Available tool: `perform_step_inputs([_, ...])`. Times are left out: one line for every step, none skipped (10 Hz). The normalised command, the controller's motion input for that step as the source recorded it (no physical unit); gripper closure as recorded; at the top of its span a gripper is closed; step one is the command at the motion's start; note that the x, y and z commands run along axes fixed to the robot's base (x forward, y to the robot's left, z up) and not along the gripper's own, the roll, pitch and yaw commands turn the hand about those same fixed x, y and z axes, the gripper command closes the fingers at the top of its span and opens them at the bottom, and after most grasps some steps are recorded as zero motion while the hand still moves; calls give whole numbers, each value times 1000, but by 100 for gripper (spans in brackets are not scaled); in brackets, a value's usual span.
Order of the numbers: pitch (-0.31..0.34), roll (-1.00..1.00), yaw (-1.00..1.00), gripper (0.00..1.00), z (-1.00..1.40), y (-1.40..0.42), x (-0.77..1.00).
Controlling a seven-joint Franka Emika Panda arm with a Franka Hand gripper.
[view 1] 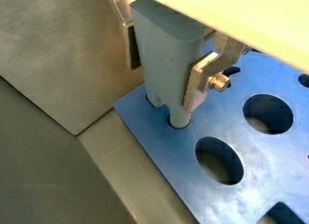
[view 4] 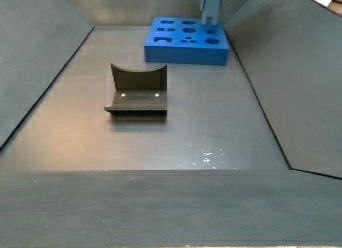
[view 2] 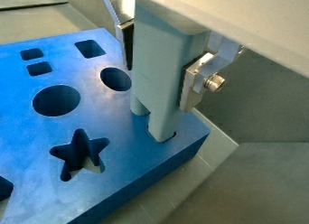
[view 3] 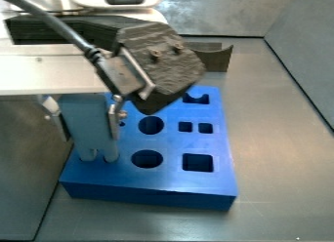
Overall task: Pick up the square-circle object. Move up. Move to above the board. Insert the square-circle object.
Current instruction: Insert the square-circle object.
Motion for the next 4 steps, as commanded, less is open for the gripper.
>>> perform_step_inputs([-300,253,323,100,-506,-100,-200])
perform_step_inputs([0,-76,0,100,0,0,0])
perform_step_inputs([-6,0,0,100,0,0,0])
perform_step_inputs([0,0,0,100,0,0,0])
